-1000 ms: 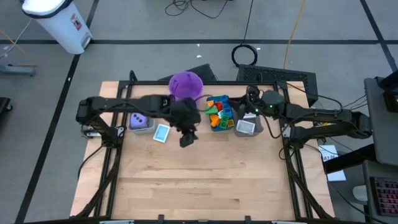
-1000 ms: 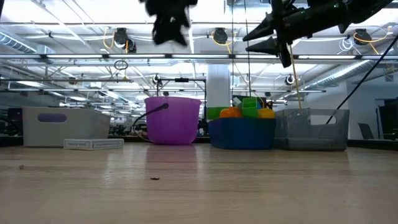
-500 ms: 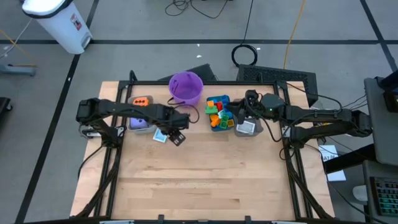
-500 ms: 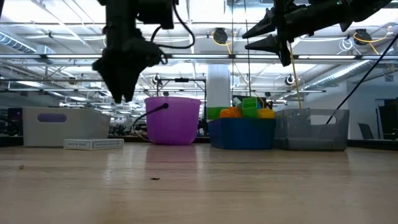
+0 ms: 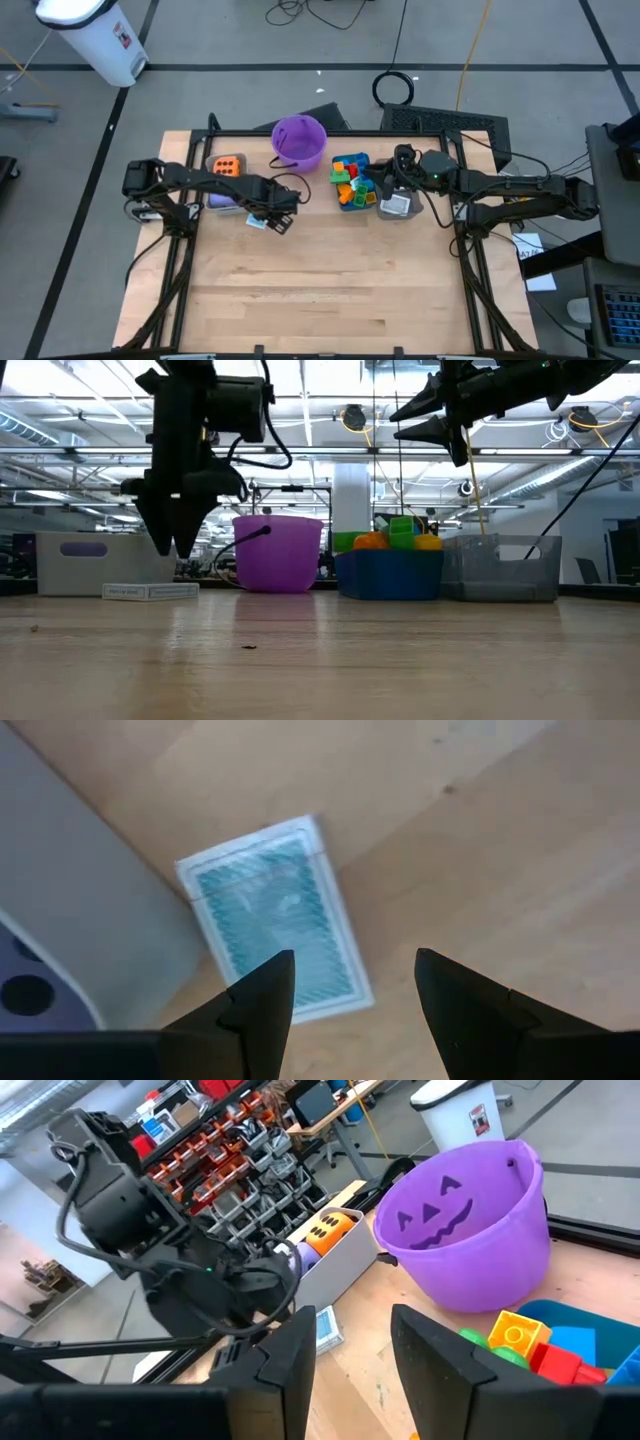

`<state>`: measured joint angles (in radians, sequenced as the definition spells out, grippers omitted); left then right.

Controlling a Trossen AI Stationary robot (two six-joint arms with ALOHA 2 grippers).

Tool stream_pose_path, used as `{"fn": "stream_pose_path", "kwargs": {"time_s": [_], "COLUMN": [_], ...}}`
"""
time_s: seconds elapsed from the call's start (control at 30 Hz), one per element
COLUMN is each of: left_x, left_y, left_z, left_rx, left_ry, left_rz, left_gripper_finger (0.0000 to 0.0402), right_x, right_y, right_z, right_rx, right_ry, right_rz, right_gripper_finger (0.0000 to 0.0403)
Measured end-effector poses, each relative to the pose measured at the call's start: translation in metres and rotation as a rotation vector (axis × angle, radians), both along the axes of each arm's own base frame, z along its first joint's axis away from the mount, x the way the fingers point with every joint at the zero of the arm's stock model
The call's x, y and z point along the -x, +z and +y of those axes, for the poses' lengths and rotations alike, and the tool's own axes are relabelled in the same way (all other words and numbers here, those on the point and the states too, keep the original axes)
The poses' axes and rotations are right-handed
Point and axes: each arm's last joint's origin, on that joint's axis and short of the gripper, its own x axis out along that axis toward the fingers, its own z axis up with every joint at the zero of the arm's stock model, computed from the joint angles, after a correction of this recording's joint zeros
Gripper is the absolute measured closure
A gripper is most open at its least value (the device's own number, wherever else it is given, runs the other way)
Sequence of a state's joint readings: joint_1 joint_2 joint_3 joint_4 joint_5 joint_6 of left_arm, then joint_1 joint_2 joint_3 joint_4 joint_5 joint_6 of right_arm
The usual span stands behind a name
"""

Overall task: Pick & Place Toys
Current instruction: Put the blue deck of cards into the black bin

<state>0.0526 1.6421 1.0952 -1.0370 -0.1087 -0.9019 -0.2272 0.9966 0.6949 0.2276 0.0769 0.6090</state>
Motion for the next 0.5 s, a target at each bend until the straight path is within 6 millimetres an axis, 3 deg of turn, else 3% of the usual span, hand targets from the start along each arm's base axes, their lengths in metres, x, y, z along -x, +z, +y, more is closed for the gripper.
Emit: {"fn": "stream_pose_path", "kwargs": {"time_s": [0.5], "left_x": [-0.001], "left_y": [-0.016], "left_z": [0.007], "left_rx": [0.004], "left_ry": [-0.030], "left_rz": [-0.004], "left_gripper_finger": [0.0186], "right_x": [0.000], "right_y": [0.000], "right_z": [0.000], "right_rx": [-0.003], "right_ry": [-0.004], "right_rz": [0.000], "right_gripper_finger": [0.0277]}}
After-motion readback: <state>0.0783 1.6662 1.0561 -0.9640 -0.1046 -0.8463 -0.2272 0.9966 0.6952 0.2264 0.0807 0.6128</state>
